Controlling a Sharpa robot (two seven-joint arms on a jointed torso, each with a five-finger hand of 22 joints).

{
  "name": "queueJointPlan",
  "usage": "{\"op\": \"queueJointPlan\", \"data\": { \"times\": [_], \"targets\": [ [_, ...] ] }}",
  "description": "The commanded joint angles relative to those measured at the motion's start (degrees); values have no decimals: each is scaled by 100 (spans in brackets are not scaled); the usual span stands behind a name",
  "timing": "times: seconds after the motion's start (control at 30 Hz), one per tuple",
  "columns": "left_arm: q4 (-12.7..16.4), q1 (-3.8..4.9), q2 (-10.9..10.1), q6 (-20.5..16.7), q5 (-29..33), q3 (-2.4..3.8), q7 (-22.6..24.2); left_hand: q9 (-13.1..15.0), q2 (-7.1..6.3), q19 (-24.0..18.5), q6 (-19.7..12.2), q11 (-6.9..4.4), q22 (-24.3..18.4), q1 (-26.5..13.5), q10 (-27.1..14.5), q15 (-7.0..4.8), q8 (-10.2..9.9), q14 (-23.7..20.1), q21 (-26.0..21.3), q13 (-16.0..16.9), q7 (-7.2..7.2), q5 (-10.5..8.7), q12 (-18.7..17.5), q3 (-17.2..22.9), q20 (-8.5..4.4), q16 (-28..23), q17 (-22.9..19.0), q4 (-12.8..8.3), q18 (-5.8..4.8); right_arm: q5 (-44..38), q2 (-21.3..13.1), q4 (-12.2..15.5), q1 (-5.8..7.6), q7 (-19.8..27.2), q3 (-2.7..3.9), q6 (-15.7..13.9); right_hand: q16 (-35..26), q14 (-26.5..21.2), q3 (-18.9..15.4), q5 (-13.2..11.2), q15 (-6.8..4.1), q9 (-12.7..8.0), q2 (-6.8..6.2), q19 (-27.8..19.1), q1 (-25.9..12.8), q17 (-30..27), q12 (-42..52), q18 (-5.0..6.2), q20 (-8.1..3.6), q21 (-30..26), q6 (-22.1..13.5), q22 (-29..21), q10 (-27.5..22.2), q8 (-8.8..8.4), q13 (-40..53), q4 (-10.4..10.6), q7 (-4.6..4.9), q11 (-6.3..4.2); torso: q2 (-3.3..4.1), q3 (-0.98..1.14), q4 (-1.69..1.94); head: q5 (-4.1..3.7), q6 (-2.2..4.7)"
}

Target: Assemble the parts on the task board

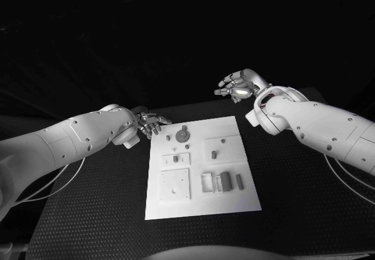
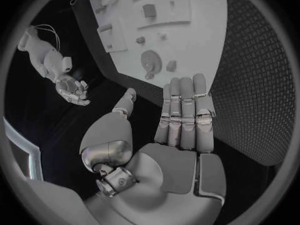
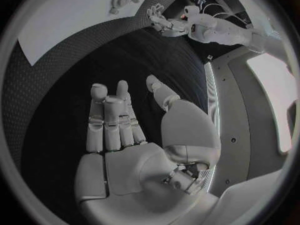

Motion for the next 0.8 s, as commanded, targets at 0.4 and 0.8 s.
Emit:
{"op": "queueJointPlan", "data": {
  "times": [0.4, 0.8],
  "targets": [
    [-634, 1, 385, 839, -683, -3, -350, 168, 158, 326, 299, -164, 156, -265, 314, -174, 210, 298, 203, 121, -150, -23, 235, -10, -139, 346, -20, 56, 89, 5, -1, 44, -3, 48, 3, 81, -13, -37, -15, 13, -1, 6, 49, -8, 3, -3, -22, 129, -34, -23, 1, 106, 31, -2, -10, -4, 26, 18, 37, 23, -8, -45, 2],
    [-929, -24, 613, 1005, -683, -20, -395, 214, 284, 223, 189, -111, 216, -132, 188, -130, 153, 179, 168, 127, -96, -16, 214, 23, -143, 390, -163, -241, 16, 5, 11, 60, -2, 40, 3, 94, -12, -36, -17, 12, 0, 7, 51, -7, -2, -3, -24, 129, -34, -23, 1, 106, 35, -3, -10, -2, 27, 18, 47, 24, -17, -43, -35]
  ]
}}
